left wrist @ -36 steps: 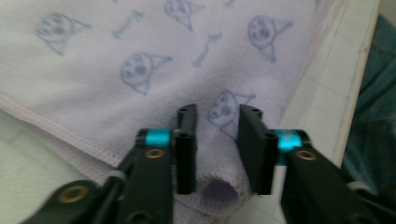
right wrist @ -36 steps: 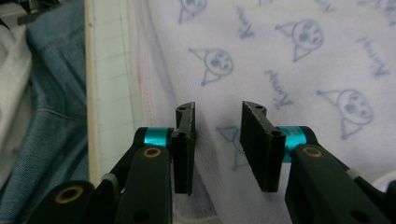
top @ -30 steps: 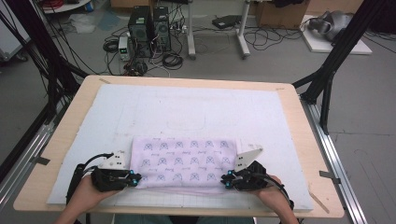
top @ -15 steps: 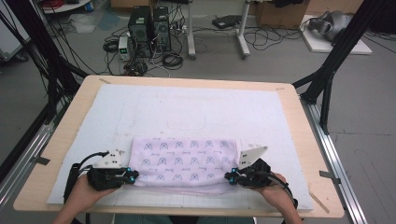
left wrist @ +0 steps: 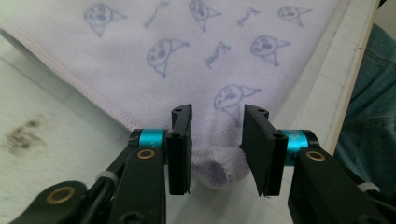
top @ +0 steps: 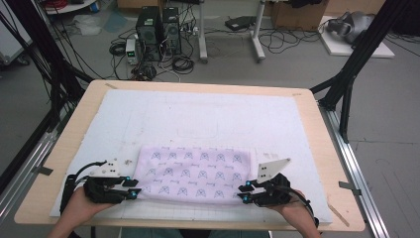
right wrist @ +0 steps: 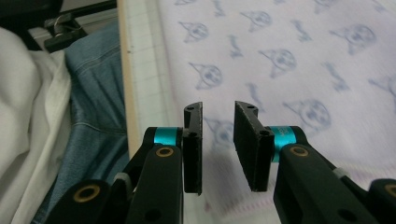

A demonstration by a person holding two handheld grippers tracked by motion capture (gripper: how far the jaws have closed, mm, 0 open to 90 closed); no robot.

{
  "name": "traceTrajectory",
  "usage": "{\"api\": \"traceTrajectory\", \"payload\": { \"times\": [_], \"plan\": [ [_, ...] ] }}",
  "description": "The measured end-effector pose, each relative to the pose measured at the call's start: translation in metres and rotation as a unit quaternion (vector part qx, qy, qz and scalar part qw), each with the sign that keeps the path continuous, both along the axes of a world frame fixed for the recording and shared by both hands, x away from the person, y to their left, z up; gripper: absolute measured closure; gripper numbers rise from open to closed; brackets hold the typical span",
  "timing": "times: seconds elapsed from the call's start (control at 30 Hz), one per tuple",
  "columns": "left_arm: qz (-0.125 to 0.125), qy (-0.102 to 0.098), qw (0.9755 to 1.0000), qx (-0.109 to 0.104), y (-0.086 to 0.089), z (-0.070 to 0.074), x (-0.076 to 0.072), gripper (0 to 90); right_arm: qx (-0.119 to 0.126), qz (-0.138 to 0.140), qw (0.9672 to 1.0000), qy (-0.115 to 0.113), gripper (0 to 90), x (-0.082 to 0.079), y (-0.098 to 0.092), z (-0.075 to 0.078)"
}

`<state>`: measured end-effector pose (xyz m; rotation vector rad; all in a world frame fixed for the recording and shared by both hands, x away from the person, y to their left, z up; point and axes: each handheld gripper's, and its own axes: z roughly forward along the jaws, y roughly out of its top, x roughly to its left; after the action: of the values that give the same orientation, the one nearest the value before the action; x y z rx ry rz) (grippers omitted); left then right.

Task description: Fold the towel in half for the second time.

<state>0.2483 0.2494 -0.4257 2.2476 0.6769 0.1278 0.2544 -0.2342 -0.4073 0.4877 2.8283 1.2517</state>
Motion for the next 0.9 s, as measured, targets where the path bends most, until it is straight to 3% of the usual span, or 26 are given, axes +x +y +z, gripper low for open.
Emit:
{"api": "traceTrajectory", "payload": {
  "times": [0.03,0.1,0.17,0.23,0.33,0.5,0.77,0.83,0.9],
  "plan": [
    [-0.003,0.001,1.0000,0.006,-0.001,-0.003,-0.001,67.9,-0.005,-0.003,1.0000,0.003,73.0,0.000,-0.001,-0.001],
    [-0.004,0.002,1.0000,0.004,-0.001,-0.003,-0.001,65.6,-0.040,-0.007,0.9992,0.003,73.1,-0.002,-0.004,-0.008],
    [-0.001,-0.001,1.0000,0.001,0.000,0.000,-0.001,60.6,-0.057,-0.004,0.9982,0.018,73.1,-0.003,-0.007,-0.016],
    [0.004,-0.006,1.0000,-0.007,0.002,0.004,-0.001,55.8,-0.044,-0.010,0.9987,0.022,72.1,-0.003,-0.010,-0.018],
    [0.016,-0.014,0.9996,-0.017,0.005,0.010,0.002,51.6,-0.025,-0.022,0.9994,0.009,67.7,0.000,-0.013,-0.009],
    [0.035,-0.037,0.9982,-0.032,0.005,0.019,0.015,45.4,-0.014,-0.051,0.9985,-0.015,60.5,0.023,-0.012,0.007],
    [0.099,-0.075,0.9914,-0.039,0.002,0.017,0.051,42.3,-0.013,-0.118,0.9922,-0.037,48.0,0.071,-0.013,0.012],
    [0.113,-0.088,0.9891,-0.035,-0.002,0.017,0.063,42.3,-0.013,-0.131,0.9909,-0.029,46.9,0.083,-0.013,0.009],
    [0.119,-0.084,0.9886,-0.035,-0.004,0.015,0.076,42.4,-0.011,-0.144,0.9892,-0.026,44.4,0.093,-0.016,0.006]
  ]
}}
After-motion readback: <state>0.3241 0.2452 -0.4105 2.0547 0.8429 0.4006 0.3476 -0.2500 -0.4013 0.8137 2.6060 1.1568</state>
